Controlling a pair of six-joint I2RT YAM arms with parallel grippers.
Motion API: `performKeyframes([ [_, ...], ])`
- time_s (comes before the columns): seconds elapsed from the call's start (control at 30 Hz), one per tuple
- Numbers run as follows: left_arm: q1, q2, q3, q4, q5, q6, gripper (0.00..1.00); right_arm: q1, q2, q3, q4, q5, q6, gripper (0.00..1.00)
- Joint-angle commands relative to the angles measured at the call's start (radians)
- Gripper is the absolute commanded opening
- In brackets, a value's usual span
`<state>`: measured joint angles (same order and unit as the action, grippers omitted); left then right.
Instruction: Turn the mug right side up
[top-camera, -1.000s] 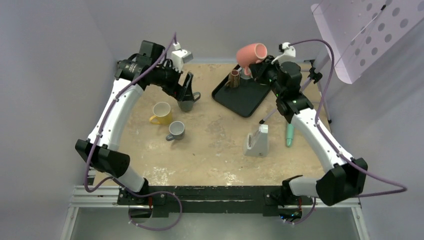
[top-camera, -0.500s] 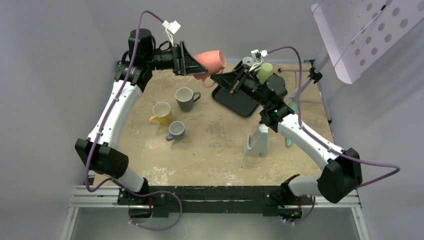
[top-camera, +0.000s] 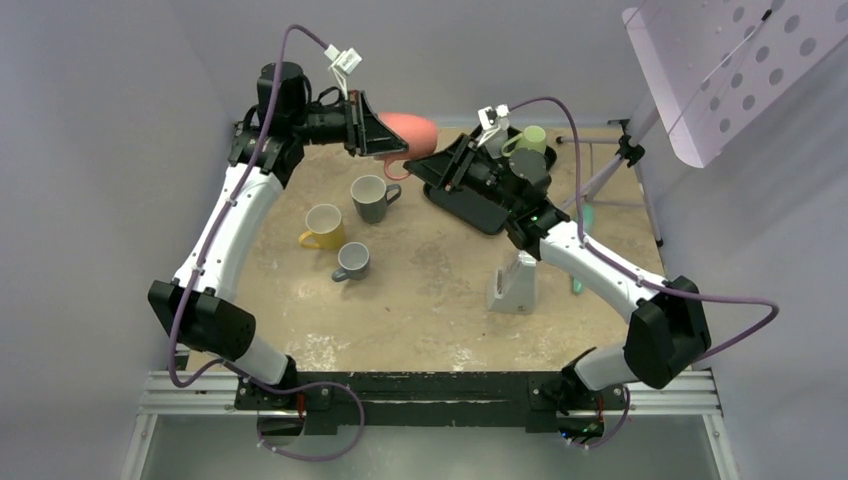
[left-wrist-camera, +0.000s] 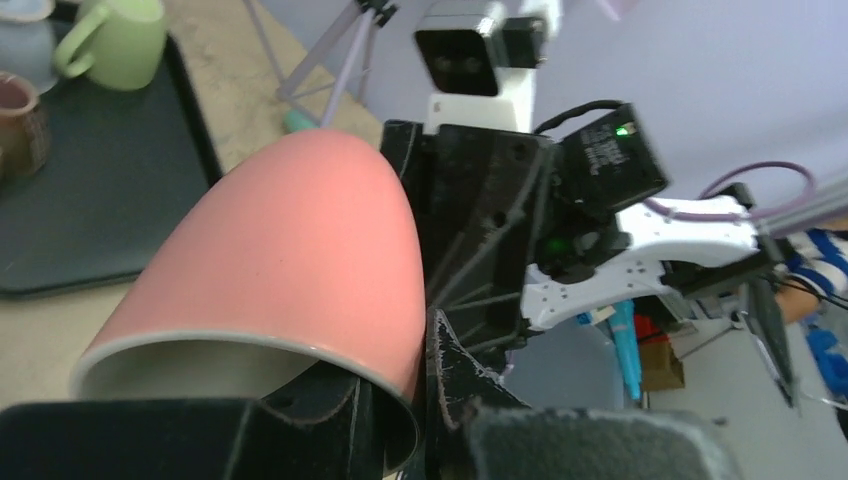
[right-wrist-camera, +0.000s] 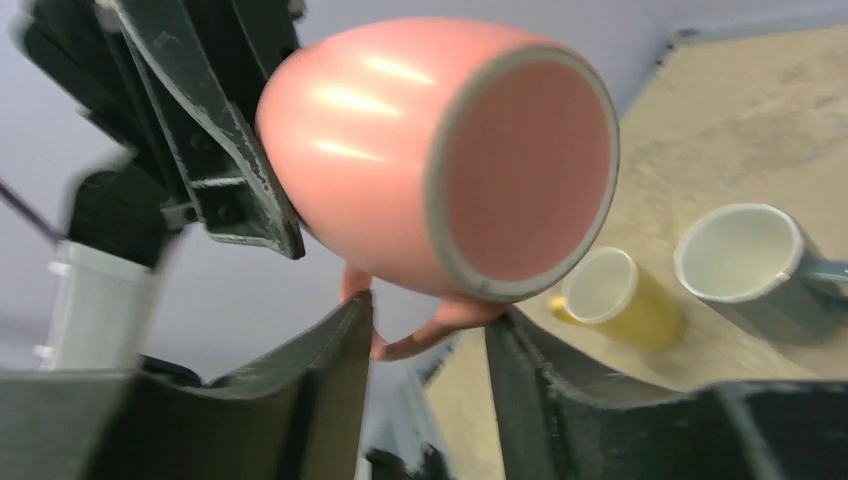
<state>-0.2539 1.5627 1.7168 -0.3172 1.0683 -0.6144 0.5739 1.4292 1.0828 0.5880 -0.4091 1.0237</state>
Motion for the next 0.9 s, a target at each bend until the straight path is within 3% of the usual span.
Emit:
performKeyframes([
  [0.0, -0.010, -0.055, 0.051, -0.347, -0.299, 0.320, 0.00, 0.019, -0.052, 0.087, -0.287, 0.052, -0.309, 0.55],
  [0.13, -0.066, -0.059, 0.066, -0.536, -0.632, 0.660, 0.00, 0.016, -0.113, 0.084, -0.476, 0.252, -0.416, 0.69],
  [0.37, -0.053, -0.017, 0.098, -0.738, -1.019, 0.965, 0.00, 0.014, -0.121, 0.139, -0.676, 0.435, -0.546, 0.70],
  [0.53, 0.073, 0.168, 0.220, -0.909, -1.055, 1.042, 0.00, 0.014, -0.089, 0.179, -0.726, 0.480, -0.593, 0.70],
  [0.87, 0.146, 0.499, 0.355, -0.902, -1.025, 1.073, 0.00, 0.006, -0.010, 0.246, -0.794, 0.573, -0.625, 0.69],
])
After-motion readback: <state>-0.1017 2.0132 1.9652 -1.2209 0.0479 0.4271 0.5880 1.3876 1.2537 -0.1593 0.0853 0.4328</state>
